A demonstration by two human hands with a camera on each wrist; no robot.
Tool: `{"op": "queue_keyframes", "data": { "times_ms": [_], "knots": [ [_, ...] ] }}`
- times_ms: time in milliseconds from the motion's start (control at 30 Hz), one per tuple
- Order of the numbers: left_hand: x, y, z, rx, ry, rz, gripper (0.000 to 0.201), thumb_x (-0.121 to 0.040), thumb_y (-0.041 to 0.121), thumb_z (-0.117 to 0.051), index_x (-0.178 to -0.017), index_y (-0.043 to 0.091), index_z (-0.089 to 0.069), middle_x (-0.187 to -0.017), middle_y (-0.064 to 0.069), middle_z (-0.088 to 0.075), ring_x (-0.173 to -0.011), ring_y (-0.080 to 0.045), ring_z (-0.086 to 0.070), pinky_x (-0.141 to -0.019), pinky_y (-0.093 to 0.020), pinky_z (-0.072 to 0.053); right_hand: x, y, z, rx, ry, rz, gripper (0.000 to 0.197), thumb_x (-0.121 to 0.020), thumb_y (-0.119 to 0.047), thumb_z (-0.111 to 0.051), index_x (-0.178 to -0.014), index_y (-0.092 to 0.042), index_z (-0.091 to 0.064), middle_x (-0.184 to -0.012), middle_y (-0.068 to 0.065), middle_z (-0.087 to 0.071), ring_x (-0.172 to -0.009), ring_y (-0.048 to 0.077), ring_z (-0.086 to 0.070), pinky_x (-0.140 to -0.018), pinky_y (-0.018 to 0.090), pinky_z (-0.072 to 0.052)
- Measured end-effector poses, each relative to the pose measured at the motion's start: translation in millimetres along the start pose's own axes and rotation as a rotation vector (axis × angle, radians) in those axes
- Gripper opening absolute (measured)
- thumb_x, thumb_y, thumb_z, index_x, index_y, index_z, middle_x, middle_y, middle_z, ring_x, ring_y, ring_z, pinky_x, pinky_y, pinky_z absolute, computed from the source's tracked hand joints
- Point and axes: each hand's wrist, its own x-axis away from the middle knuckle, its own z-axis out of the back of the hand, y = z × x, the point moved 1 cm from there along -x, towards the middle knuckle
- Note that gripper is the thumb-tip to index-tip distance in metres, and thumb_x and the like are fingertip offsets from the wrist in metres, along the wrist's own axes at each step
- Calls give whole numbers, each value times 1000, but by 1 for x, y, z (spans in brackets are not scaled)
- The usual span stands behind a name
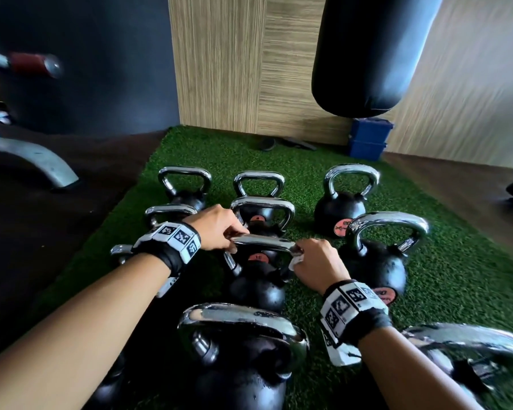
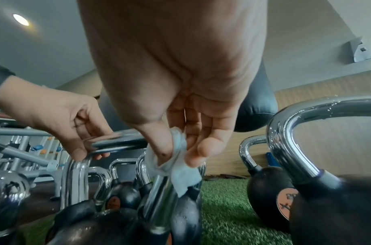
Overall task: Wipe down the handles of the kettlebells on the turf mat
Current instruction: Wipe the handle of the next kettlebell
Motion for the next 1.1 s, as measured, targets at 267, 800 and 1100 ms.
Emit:
{"op": "queue_keyframes", "data": {
  "times_ms": [267, 800, 1100],
  "knots": [
    [32, 2, -8, 150, 68, 79, 53, -88, 37, -77, -139, 37, -60, -131, 2, -70, -106, -16, -69, -90, -24, -52, 6, -1, 19, -36, -83, 18, 27, -85, -16, -66, -111, -17, -71, -103, 11, -71, -89, 22, -64, -71, 22, -41],
    [195, 35, -126, 1317, 174, 209, 87, -53, -9, -75, -132, 19, -51, -124, 12, -70, -118, 0, -62, -94, -13, -48, 137, -81, 88, -278, -29, 387, 17, -88, -11, -68, -90, -23, -79, -78, -23, -65, -75, -8, -60, -65, 5, -40],
    [188, 59, -165, 1246, 414, 416, 65, -49, 39, -102, -109, 29, -78, -114, 9, -77, -112, -4, -69, -102, -26, -48, 148, -101, 61, -151, 65, 456, 25, -86, -8, -67, -109, -16, -72, -107, 3, -64, -94, 17, -62, -87, 27, -51]
  ]
}}
